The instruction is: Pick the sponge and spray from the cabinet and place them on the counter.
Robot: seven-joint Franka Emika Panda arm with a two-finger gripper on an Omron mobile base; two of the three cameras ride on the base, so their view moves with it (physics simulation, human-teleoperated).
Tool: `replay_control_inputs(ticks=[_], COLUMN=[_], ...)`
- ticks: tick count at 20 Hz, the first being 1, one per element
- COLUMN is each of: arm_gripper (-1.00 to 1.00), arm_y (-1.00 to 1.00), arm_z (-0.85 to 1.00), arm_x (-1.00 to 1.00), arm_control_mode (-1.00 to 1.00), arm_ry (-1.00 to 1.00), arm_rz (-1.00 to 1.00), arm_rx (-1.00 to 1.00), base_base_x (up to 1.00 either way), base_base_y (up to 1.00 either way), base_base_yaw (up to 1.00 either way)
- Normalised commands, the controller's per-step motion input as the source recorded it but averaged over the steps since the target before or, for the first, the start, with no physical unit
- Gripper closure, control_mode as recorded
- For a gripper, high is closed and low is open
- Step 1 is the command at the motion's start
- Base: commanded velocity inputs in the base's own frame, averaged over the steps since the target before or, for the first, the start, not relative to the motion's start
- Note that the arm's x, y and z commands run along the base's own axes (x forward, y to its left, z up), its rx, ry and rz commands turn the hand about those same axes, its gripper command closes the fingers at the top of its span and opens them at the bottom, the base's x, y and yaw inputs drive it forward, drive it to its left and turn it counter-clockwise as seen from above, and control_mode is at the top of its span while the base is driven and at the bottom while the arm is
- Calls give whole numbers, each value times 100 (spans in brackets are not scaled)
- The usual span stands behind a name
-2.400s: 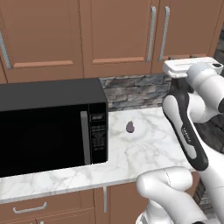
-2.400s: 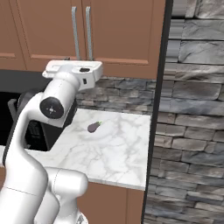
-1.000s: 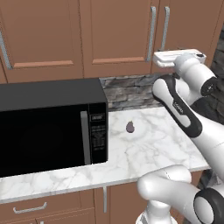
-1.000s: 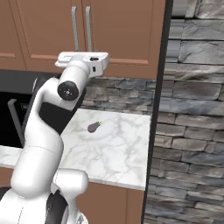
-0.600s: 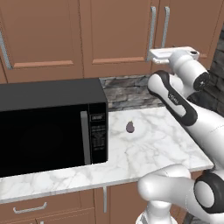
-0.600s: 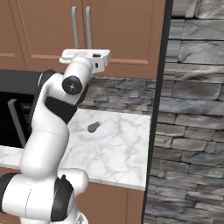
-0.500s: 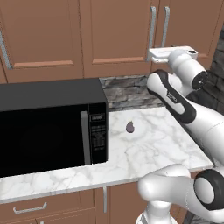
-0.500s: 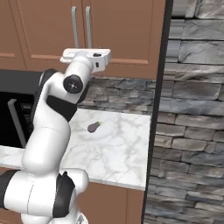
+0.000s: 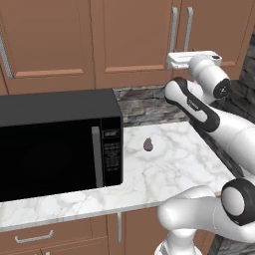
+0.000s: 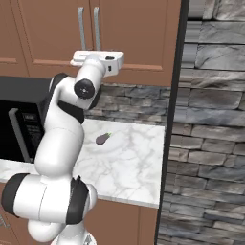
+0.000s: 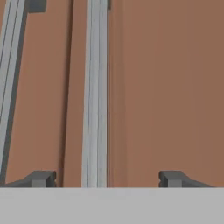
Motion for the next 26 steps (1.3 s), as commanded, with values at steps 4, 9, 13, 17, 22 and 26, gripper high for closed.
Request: replay_control_inputs(ticks=[4, 9, 13, 17, 22, 26], arm_gripper=[-100, 100, 100, 100, 100, 100], arm_y=[0, 2, -1, -10, -5, 0], arm_z=[0, 0, 0, 0, -1, -7], arm_x=[40, 44, 42, 39, 38, 25], arm_control_mode=[-100, -100, -100, -100, -100, -100], arm_ry=[0, 1, 16, 34, 33, 7], arm_rz=[0, 0, 0, 7, 8, 4], arm_rx=[0, 0, 0, 3, 3, 5], base_base_x=[0, 0, 0, 0, 0, 0], base_base_y=[0, 0, 0, 0, 0, 0], base_base_yaw=[0, 0, 0, 0, 0, 0])
